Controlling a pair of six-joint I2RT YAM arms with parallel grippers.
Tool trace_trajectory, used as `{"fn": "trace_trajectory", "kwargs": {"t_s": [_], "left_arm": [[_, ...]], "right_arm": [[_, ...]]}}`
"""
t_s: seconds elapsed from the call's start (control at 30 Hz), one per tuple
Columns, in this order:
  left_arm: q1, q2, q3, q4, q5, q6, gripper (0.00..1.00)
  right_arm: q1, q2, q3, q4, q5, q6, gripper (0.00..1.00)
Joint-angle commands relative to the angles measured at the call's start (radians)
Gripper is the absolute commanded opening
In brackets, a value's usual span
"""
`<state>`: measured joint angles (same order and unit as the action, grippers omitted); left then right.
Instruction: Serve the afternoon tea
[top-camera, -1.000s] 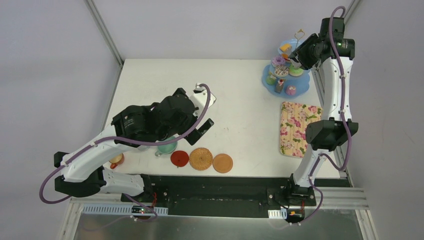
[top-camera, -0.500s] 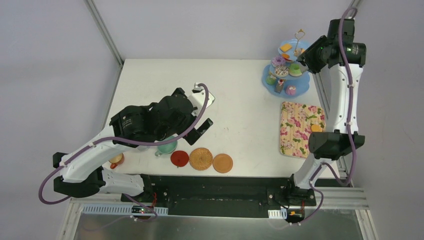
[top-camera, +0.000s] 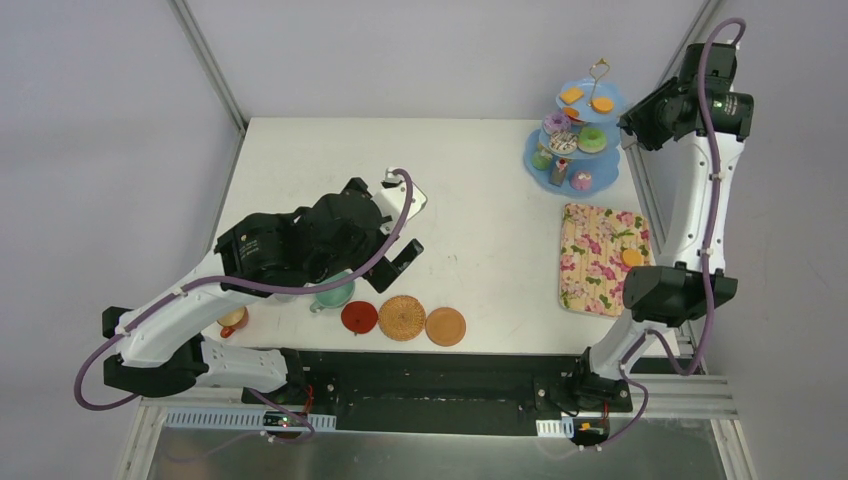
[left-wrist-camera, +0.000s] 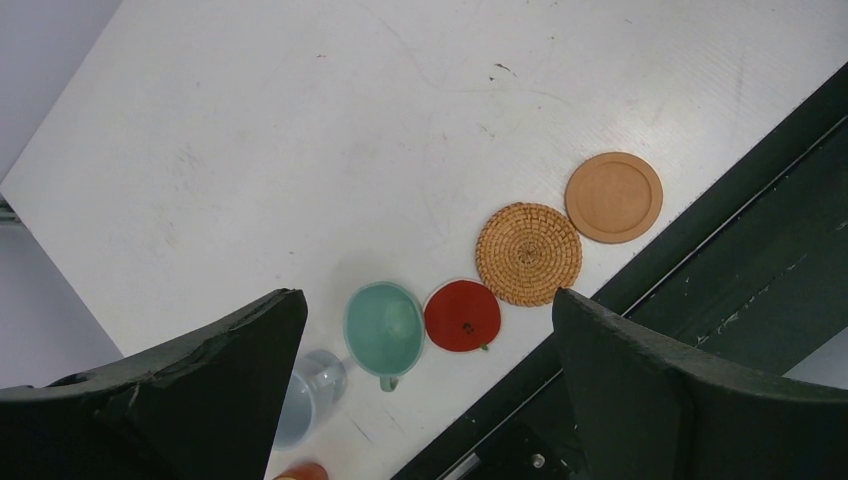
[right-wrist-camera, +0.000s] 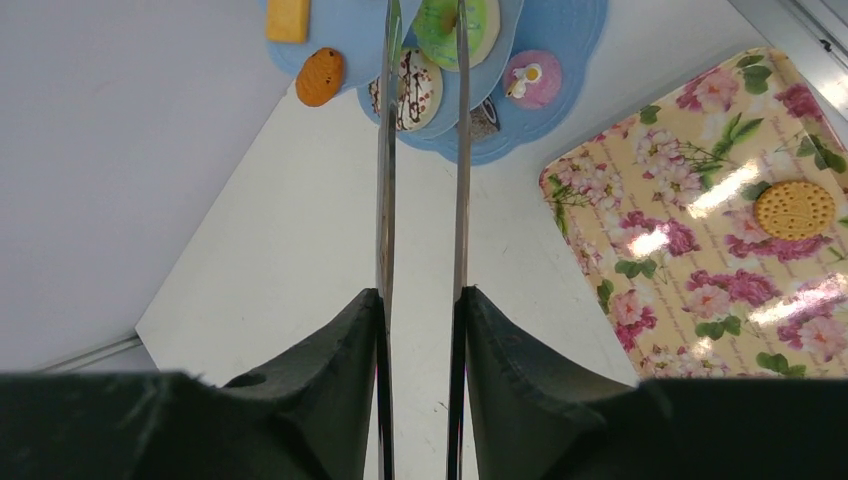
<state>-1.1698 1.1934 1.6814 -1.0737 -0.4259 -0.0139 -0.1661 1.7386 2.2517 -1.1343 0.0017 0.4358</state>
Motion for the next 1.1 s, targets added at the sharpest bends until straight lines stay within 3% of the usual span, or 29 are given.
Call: {"fn": "trace_trajectory", "kwargs": {"t_s": [0.0, 0.23, 0.3, 0.43, 0.7, 1.07], "left_arm": [[0.007, -0.021, -0.008, 0.015, -0.007, 0.005, 1.00], [0.007, -0.015, -0.008, 0.016, -0.017, 0.025, 1.00], [0.007, -0.014, -0.008, 0.017, -0.017, 0.030, 1.00], [0.009, -0.014, -0.013, 0.020, -0.019, 0.032, 1.00], [0.016, -0.045, -0.060, 0.030, 0.000, 0.019, 1.00], [0.018, -0.082, -0.114, 0.054, 0.000, 0.039, 1.00]], "right_arm": [[-0.007, 0.054, 0.064, 0.038, -0.030, -0.012, 0.38], [-0.007, 0.081, 0.071, 0.018, -0.011, -0.027, 0.38], [-0.007, 0.066, 0.046, -0.027, 0.057, -0.031, 0.38], [-0.010, -0.086, -0.212, -0.005, 0.146, -0.048, 0.38], [-0.061, -0.413, -0.762, 0.061, 0.146, -0.032, 0.39], [-0.098, -0.481, -1.006, 0.097, 0.199, 0.061, 0.43]]}}
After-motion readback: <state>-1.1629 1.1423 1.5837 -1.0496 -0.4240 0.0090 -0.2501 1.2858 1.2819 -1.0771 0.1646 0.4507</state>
